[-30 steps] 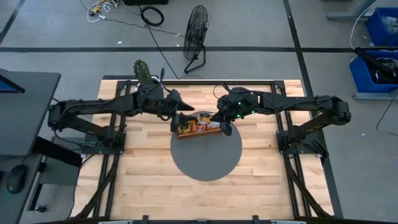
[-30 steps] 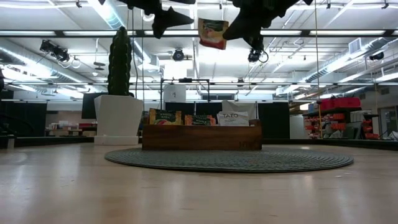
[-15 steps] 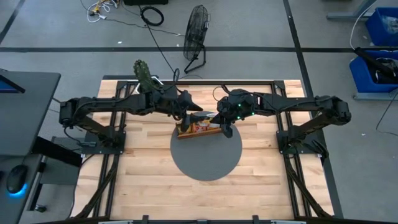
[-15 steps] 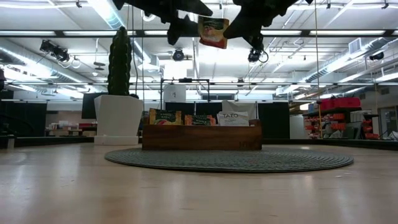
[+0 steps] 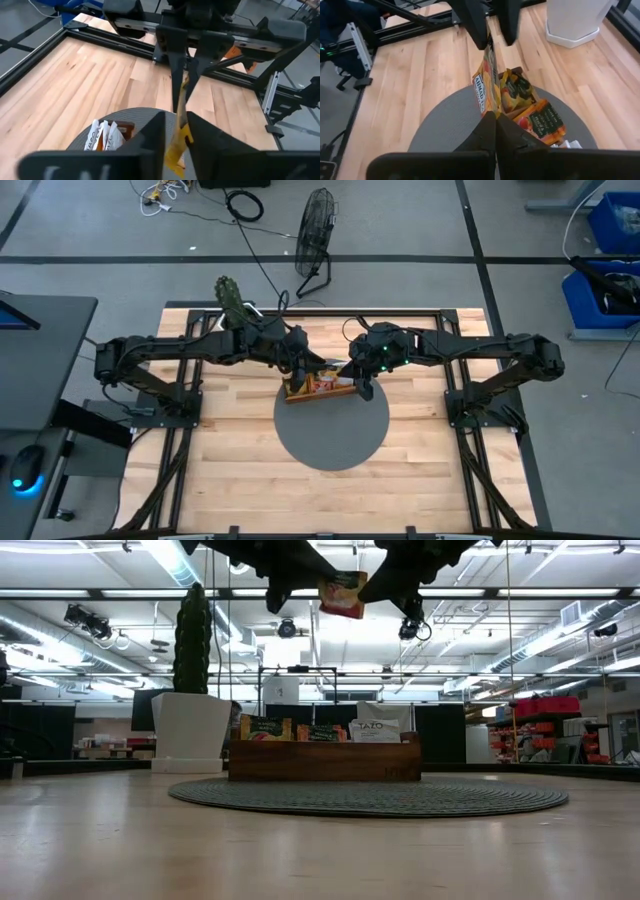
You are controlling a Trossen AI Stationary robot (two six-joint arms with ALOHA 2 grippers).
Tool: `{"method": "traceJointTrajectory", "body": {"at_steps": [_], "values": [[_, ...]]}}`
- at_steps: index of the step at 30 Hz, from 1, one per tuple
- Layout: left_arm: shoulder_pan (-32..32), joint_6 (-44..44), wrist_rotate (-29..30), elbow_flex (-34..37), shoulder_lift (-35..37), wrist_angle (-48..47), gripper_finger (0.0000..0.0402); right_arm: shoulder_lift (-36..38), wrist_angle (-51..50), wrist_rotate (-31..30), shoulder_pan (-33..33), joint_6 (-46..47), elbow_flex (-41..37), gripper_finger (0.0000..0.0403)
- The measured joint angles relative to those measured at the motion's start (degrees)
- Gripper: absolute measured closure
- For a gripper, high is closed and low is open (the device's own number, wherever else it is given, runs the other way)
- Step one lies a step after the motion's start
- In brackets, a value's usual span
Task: Pick & Place Tea
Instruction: Put the orange tea bag into the left section of the wooden organizer
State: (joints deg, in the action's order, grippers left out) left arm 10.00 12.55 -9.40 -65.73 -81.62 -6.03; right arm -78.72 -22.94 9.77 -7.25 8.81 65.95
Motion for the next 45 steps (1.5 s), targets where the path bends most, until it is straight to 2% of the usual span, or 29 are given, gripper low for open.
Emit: {"method": "traceJointTrajectory", "body": {"at_steps": [5,11,15,21,26,34,45], "values": [[0.02,-1.22,-1.38,0.00,0.00,-0.35,0.0391,0.02,1.13,-1.25,0.00,-0.30,0.00,0.0403],[0.00,-0.52,-0.33,0.00,0.20,-0.90,0.0398,0.02,1.10,-1.35,-0.07,1.11,0.00,0.0393],[-0.31,-0.12,4.59,0.16,1.43,-3.09,0.0399,0.37,0.34,-1.37,-0.07,1.68,0.00,0.0354],[-0.85,-0.02,5.78,2.02,7.14,-2.69,0.0400,1.73,-1.80,-2.16,-0.24,2.72,-0.02,0.0284],[-0.95,1.05,6.78,8.23,12.90,-0.72,0.0400,4.26,-2.31,-7.64,-0.34,2.70,-0.02,0.0255],[-3.28,3.62,14.68,21.42,22.40,6.10,0.0401,7.68,-2.28,-14.02,-1.68,1.66,0.00,0.0250],[-6.45,1.76,21.80,30.14,20.09,6.33,0.0401,7.82,-3.61,-15.47,-3.88,1.03,0.00,0.0250]]}}
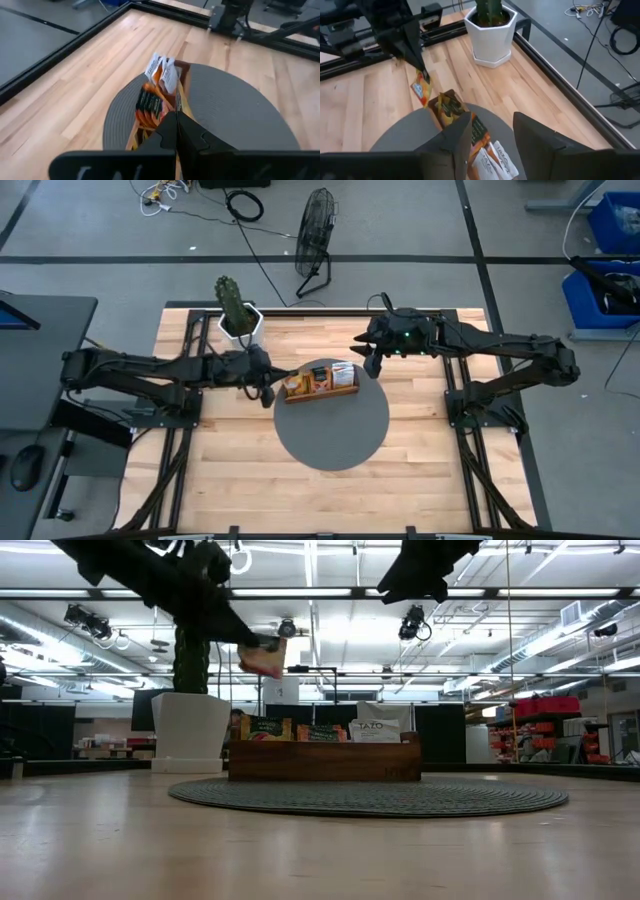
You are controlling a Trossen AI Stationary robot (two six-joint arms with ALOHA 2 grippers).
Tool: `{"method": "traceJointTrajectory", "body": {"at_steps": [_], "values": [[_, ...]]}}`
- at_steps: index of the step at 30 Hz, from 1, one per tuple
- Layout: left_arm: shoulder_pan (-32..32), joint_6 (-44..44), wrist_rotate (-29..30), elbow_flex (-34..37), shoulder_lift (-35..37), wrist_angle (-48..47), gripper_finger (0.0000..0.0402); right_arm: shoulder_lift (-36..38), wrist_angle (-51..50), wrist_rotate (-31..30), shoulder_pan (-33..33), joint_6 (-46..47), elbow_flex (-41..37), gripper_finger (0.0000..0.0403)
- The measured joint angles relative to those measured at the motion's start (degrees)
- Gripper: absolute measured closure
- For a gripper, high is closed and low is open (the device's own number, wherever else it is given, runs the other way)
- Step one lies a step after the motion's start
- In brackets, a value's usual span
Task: Pick & Place Tea
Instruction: Put the orange tea bag into the left section of the wooden organizer
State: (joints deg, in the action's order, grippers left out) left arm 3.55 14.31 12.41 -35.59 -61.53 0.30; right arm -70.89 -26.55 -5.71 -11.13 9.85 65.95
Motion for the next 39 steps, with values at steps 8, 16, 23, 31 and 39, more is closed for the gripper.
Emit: {"method": "traceJointTrajectory", "body": {"at_steps": [8,16,23,31,39], "values": [[-1.33,-0.44,2.42,1.42,-6.61,2.31,0.0401,-0.02,-0.79,0.08,-1.33,0.15,0.00,0.0250],[-1.90,0.02,11.35,1.42,-12.61,2.91,0.0401,-0.03,-1.53,0.08,-1.61,0.18,0.00,0.0250],[-2.92,-1.95,9.54,1.40,-14.95,7.39,0.0400,-0.04,-1.55,0.00,-1.61,0.28,0.00,0.0250],[-6.43,-6.85,12.83,1.40,-16.94,8.26,0.0400,-0.04,-1.94,-1.28,-1.61,0.18,0.00,0.0250],[-6.45,-8.64,11.77,1.39,-19.87,12.56,0.0400,-0.04,-1.92,-2.44,-1.63,0.15,0.00,0.0250]]}}
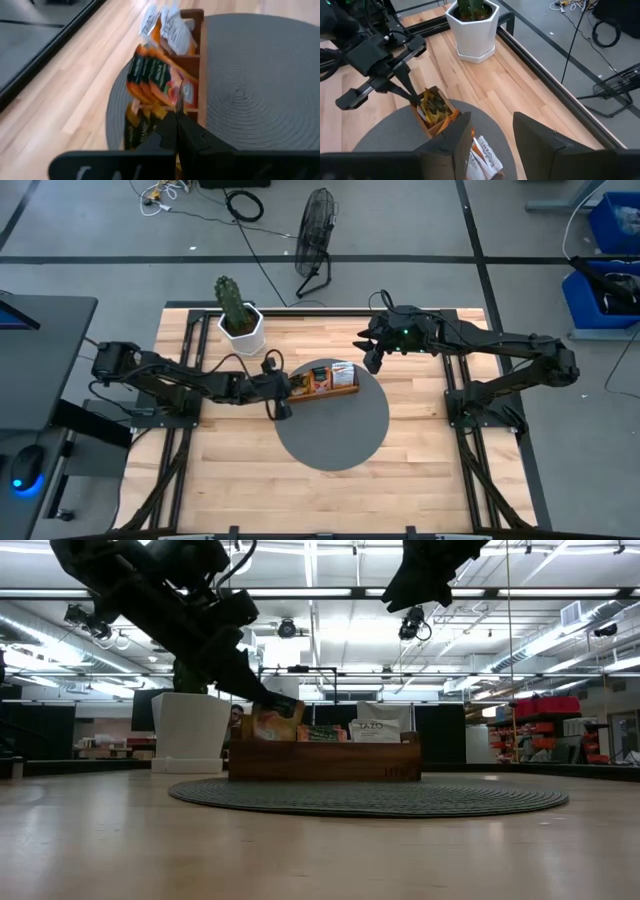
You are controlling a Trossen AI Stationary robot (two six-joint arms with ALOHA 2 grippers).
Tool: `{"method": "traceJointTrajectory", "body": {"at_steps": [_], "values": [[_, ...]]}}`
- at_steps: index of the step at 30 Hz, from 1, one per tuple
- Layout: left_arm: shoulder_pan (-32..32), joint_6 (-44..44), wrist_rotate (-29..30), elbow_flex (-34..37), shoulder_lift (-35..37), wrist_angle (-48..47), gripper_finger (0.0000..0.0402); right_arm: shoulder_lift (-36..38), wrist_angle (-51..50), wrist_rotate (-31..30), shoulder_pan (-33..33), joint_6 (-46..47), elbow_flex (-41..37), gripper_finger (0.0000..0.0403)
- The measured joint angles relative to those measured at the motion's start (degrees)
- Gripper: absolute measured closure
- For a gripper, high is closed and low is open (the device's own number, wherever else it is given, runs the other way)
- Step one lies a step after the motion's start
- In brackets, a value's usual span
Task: Pick & Place Tea
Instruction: Put the orange tea bag into the left section of the wooden organizer, then return to home position
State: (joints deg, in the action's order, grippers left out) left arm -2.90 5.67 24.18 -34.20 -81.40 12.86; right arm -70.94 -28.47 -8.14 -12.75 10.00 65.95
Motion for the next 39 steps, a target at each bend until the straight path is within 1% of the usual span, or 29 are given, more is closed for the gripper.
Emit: {"method": "traceJointTrajectory", "body": {"at_steps": [9,14,21,24,28,30,32,35,37,39], "values": [[0.07,6.68,-0.61,-0.02,-2.96,-1.09,0.0400,0.00,-0.11,-0.02,0.00,0.00,0.00,0.0250],[0.04,8.80,-0.94,-0.02,-2.98,-0.92,0.0394,0.00,-0.24,-0.02,0.00,0.00,0.00,0.0250],[0.04,13.11,-2.66,-0.02,-2.66,-2.22,0.0350,0.00,-0.37,-0.04,0.00,-0.23,0.00,0.0250],[0.03,13.21,-2.61,-0.31,-1.97,-1.86,0.0330,0.00,-0.44,-0.04,0.00,-0.24,0.00,0.0250],[0.02,13.56,-2.61,-0.39,0.42,-1.80,0.0308,0.00,-0.68,-0.02,0.00,0.10,0.00,0.0250],[0.02,13.64,-2.59,-0.28,2.34,-3.72,0.0301,-0.01,-0.95,0.01,0.00,0.51,0.00,0.0250],[0.13,13.66,-2.53,-0.34,4.37,-3.65,0.0297,-0.02,-0.96,0.31,0.00,0.68,0.00,0.0251],[0.19,13.24,-2.39,-0.30,7.32,-4.24,0.0297,-0.04,-0.86,1.32,-0.02,0.72,0.00,0.0265],[0.22,13.22,-2.03,-0.30,9.09,-4.32,0.0301,-0.04,-0.85,1.62,-0.02,0.69,0.00,0.0288],[0.22,13.18,-1.29,-0.30,10.94,-4.00,0.0308,-0.04,-0.56,1.70,-0.02,0.27,0.00,0.0321]]}}
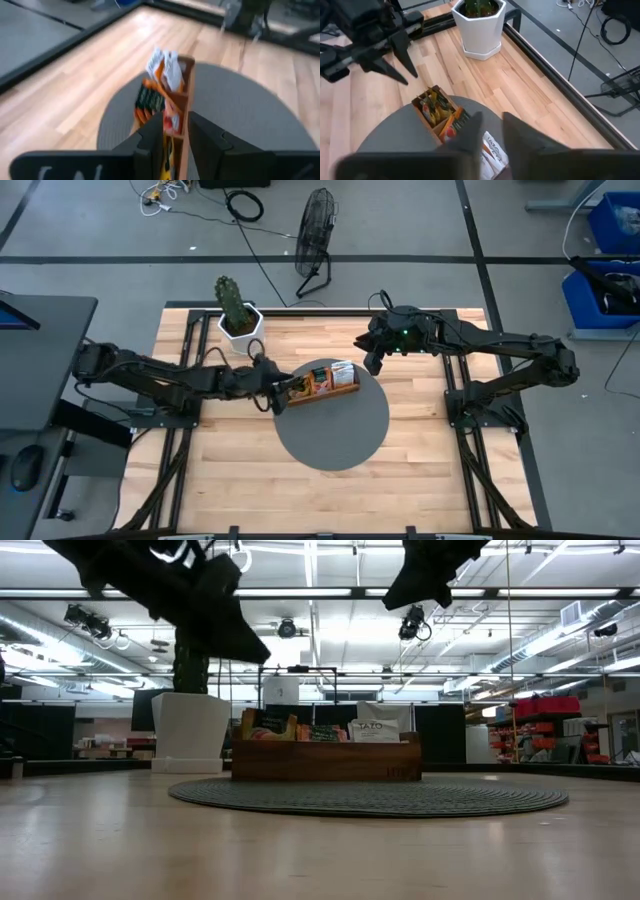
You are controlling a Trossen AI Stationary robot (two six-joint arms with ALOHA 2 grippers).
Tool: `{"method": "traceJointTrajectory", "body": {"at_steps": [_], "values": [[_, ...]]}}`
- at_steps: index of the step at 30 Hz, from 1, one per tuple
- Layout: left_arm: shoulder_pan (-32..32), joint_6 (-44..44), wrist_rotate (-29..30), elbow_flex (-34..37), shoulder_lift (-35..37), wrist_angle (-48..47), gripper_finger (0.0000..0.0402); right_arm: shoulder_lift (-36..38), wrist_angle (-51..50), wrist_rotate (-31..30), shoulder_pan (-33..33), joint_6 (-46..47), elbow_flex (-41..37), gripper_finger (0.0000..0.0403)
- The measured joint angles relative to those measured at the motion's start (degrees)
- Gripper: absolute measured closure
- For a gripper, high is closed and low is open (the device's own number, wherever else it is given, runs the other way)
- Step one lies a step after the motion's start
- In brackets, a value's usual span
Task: Pick & Place Tea
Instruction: Return to home position
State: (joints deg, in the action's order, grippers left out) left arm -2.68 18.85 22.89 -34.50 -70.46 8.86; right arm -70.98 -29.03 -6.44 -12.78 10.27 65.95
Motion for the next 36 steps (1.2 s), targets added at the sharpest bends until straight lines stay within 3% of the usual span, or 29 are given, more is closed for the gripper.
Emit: {"method": "traceJointTrajectory", "body": {"at_steps": [4,8,16,20,29,36], "values": [[0.71,-1.09,0.01,0.00,4.07,0.63,0.0337,-0.61,3.95,3.20,0.00,-0.59,0.00,0.0392],[1.86,-0.45,-4.48,-0.02,8.64,2.42,0.0390,-2.13,8.80,4.98,0.26,-0.01,0.00,0.0397],[2.25,0.31,-6.30,-0.04,15.75,3.42,0.0398,-3.48,23.24,6.09,1.79,-0.10,-4.27,0.0401],[2.25,0.46,-6.02,0.00,19.28,2.88,0.0398,-2.99,25.83,6.06,1.72,0.85,-7.50,0.0401],[2.14,0.35,-5.98,0.00,28.94,-3.56,0.0399,5.20,25.44,6.00,1.73,-2.38,-11.57,0.0402],[2.14,3.51,-0.95,0.02,36.08,-9.86,0.0398,17.77,29.92,5.84,1.73,0.94,-24.38,0.0403]]}}
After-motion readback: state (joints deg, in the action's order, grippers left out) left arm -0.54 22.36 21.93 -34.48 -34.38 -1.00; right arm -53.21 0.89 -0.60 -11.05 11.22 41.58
